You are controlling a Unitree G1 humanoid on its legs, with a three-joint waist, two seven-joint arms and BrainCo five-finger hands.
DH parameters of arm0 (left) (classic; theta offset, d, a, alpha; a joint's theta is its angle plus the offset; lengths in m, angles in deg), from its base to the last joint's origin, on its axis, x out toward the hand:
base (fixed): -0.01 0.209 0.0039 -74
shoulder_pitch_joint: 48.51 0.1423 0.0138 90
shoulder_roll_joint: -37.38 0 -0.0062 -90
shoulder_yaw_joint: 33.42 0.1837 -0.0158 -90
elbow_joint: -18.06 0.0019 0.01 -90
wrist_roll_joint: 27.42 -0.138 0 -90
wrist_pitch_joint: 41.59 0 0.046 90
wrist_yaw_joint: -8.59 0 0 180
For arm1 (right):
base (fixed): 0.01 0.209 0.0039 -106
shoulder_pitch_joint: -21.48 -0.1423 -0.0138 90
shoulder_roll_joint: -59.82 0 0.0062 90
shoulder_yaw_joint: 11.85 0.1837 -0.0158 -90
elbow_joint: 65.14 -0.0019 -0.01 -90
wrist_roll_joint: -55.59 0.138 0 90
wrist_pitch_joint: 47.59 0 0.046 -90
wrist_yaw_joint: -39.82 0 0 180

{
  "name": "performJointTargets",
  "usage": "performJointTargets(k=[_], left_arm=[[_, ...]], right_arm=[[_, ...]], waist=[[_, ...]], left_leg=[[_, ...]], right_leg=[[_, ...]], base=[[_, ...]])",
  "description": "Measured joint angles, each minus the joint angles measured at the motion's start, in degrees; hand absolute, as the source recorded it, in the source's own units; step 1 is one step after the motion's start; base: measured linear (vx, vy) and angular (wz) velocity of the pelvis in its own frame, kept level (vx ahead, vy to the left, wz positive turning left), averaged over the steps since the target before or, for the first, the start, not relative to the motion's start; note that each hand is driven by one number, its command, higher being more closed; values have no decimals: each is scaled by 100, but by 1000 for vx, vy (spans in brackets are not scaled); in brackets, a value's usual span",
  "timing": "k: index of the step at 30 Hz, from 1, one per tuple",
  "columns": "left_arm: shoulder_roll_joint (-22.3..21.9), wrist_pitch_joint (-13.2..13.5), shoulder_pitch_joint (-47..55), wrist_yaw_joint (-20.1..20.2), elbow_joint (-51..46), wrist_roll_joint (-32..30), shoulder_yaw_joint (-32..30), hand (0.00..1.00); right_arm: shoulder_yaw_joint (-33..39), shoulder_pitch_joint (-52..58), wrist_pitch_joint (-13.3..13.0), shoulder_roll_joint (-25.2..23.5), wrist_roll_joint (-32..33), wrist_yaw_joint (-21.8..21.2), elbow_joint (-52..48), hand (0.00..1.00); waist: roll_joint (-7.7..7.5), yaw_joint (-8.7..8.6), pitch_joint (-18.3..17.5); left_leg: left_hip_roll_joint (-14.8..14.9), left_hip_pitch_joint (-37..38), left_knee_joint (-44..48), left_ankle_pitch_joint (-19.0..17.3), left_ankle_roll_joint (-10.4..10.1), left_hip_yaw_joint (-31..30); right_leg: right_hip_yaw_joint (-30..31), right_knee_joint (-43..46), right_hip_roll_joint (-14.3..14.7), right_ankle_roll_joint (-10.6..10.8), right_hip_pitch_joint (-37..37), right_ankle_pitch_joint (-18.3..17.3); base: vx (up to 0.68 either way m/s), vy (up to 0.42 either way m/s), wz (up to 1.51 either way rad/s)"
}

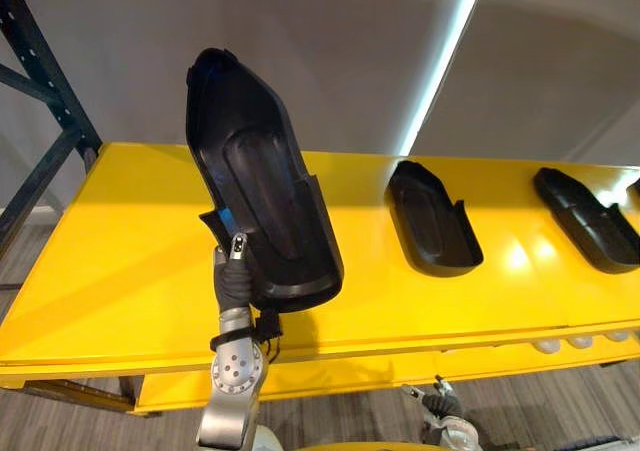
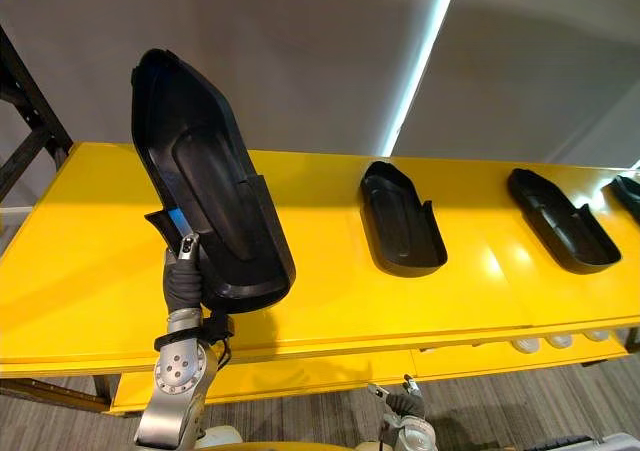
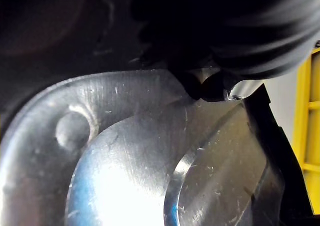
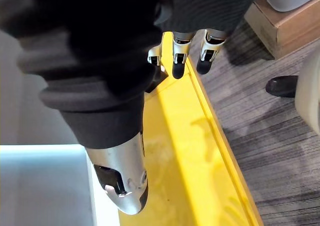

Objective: Walk over and take plastic housings, then place them on the shelf

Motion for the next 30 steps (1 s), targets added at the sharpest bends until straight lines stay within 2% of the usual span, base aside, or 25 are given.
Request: performJointTargets(k=[1,2,4,5,6,8,13,16,25,30], left_arm=[[-45,-5,10,-3,0,1,-2,100],[-165,-4,21,-3,-12,-23,2,100],[-189,-1,19,-3,1,-34,1,100],[-250,-50,34,-3,49,-90,49,100],[-299,-81,41,5,72,-213,98,100],[-300,-80,37,26,70,-274,161,100],[-253,-77,51,124,71,-367,115,100],[-256,-77,158,136,71,-367,111,100],[-260,-89,235,243,120,-397,-39,100],[-186,-339,-11,262,455,-570,-280,100]], right_arm=[[8,52,0,4,0,-31,-1,0],[36,164,-5,7,18,-65,-2,0],[35,178,-3,23,20,-68,-2,0],[36,244,-4,32,34,-67,-38,0],[34,359,-5,30,64,-76,-112,0],[49,389,-7,19,70,-67,-130,0],[36,368,-23,-33,75,-70,-128,0],[37,362,-24,-32,72,-71,-125,0],[37,397,-23,12,20,-73,-106,0],[29,521,-13,30,-13,-103,93,0]], waist=[[-6,13,-4],[-46,24,-11],[-61,14,-14],[53,-14,1],[110,-8,21],[138,-6,5],[20,21,-63],[34,18,-64],[49,17,-79],[119,8,-204]], left_leg=[[-4,25,-12,8,18,1],[-216,28,-30,19,44,-83],[-395,-18,-18,22,46,-97],[-428,-46,-6,62,72,-235],[-473,-61,-10,122,99,-326],[-477,-62,-11,221,31,-417],[-348,-34,-180,362,-62,-503],[-282,86,-376,469,-61,-419],[-216,318,-824,697,-31,-145],[-261,298,-1050,804,-25,-151]], right_leg=[[166,425,213,7,-34,-451],[643,718,804,-167,60,-1367],[1011,485,995,-502,118,-1753],[1309,440,1184,-485,181,-1764],[1316,445,1212,-571,195,-1746],[1196,390,1236,-616,307,-1715],[1036,21,1362,-755,511,-1545],[1129,-333,1424,-767,673,-1285],[1337,-868,1434,-754,788,-853],[1369,-1131,1420,-719,797,-694]], base=[[-191,75,-3],[-112,24,3],[-73,17,10],[-58,12,26],[-47,6,30],[25,-24,31],[46,-43,13],[60,11,-9],[-11,24,-15],[-110,17,-3]])
